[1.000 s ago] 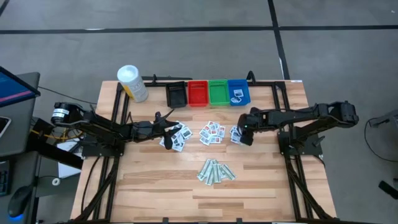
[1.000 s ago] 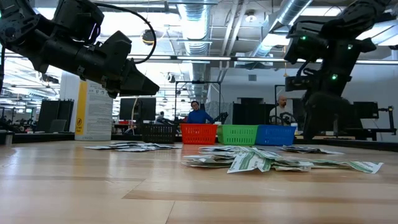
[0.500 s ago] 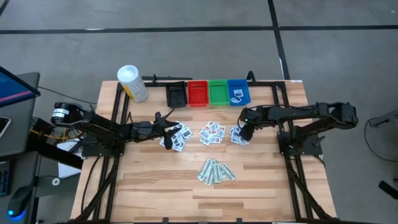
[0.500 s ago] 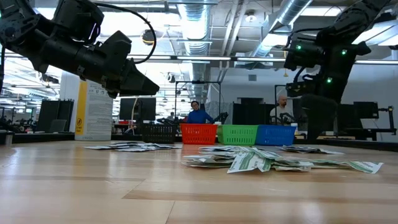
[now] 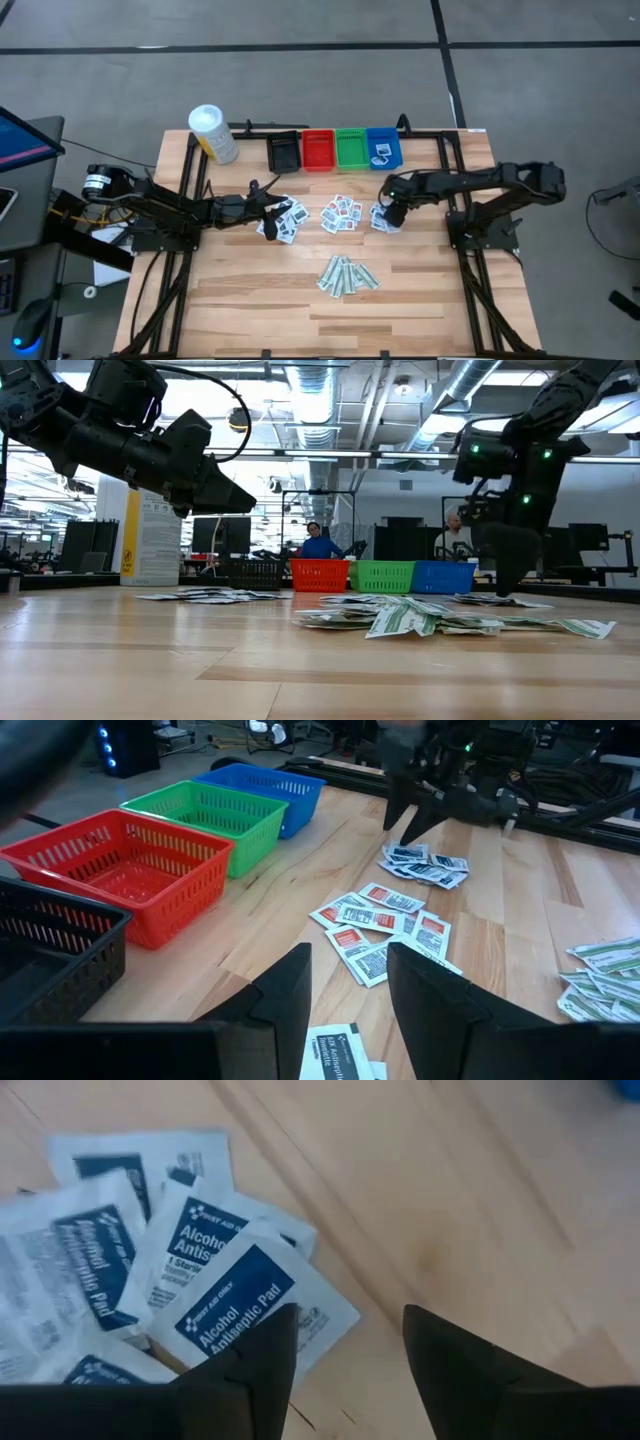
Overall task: Pick & Place First Aid Supplies
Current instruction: Put the blue alcohol pad into the blue bin
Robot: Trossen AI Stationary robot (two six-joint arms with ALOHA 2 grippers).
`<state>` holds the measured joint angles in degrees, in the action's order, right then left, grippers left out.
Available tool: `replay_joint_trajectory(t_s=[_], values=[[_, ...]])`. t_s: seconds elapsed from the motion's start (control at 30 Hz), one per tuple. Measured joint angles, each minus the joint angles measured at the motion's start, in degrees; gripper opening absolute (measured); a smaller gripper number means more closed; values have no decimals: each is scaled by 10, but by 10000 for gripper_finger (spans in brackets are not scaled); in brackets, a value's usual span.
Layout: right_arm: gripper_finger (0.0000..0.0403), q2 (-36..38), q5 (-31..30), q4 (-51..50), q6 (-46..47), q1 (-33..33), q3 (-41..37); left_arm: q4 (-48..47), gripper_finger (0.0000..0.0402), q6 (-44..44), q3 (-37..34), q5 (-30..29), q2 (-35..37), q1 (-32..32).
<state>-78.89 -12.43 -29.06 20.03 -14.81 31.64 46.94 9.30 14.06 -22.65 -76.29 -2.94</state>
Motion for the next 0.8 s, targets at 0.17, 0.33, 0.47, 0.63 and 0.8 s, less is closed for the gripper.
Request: replay_joint_trajectory(t_s=[0.17,0.33,0.47,0.63,0.8], values=[[176,-55,2,31,-3,0,3,0,134,0,0,0,0,0],[171,-61,1,38,-3,0,4,0,134,0,0,4,0,0],[155,-40,7,31,-5,0,1,0,134,0,0,4,0,0],[121,-23,6,29,-7,0,0,0,134,0,0,4,0,0],[91,-20,6,27,-7,1,0,0,134,0,0,4,0,0]])
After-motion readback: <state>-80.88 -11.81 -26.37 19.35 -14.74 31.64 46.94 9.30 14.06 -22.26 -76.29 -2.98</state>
